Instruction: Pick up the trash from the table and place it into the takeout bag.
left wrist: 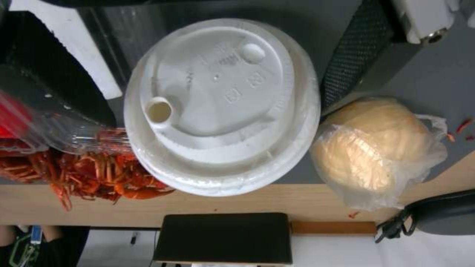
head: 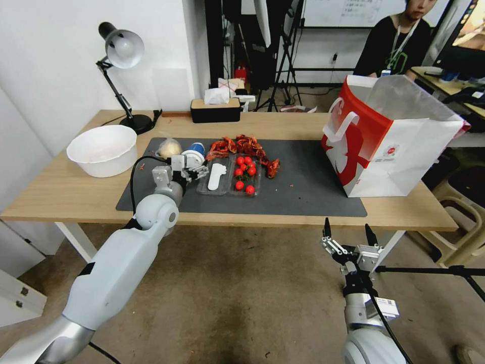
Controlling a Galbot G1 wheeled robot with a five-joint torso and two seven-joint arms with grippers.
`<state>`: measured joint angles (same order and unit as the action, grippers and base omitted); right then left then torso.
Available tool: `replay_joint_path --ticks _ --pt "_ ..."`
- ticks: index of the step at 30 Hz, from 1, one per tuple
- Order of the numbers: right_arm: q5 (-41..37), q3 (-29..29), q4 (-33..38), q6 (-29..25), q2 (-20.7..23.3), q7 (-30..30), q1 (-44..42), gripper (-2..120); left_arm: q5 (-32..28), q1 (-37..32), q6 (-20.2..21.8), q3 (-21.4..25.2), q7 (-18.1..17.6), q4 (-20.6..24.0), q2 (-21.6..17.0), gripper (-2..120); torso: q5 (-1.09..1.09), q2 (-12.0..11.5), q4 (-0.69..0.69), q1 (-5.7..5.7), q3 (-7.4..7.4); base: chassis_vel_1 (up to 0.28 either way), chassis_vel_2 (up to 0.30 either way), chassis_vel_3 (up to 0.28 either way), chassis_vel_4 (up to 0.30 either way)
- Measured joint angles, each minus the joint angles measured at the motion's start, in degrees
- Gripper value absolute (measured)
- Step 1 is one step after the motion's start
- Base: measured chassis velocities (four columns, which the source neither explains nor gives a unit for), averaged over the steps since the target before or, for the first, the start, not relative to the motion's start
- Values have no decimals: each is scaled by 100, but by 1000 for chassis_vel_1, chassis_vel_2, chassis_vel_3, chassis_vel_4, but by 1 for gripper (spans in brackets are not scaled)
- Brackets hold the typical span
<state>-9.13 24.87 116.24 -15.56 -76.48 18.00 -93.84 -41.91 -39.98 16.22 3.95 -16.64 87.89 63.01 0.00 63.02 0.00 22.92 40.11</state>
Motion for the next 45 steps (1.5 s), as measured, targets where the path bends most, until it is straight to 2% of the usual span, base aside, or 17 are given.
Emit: replay_joint_path --ticks 11,15,26,34,45 --pt "0 -8 5 2 -2 1 19 100 91 81 -25 -35 -11 -143 1 97 0 1 0 0 0 0 0 0 0" --pt "0 -9 -11 2 -2 1 17 100 102 81 -28 -36 -12 -149 -6 80 0 1 0 0 0 0 0 0 0" --pt "0 -10 -44 -1 -11 6 23 100 198 57 -100 -39 35 -112 -38 62 0 1 0 0 0 0 0 0 0" --pt "0 -10 -54 -4 -12 8 25 100 238 77 -197 -76 123 -70 -61 62 0 1 1 0 0 0 0 0 0" --pt "0 -4 -63 -9 -34 18 28 100 258 342 -539 -402 437 146 -128 62 0 1 0 0 0 0 0 0 0"
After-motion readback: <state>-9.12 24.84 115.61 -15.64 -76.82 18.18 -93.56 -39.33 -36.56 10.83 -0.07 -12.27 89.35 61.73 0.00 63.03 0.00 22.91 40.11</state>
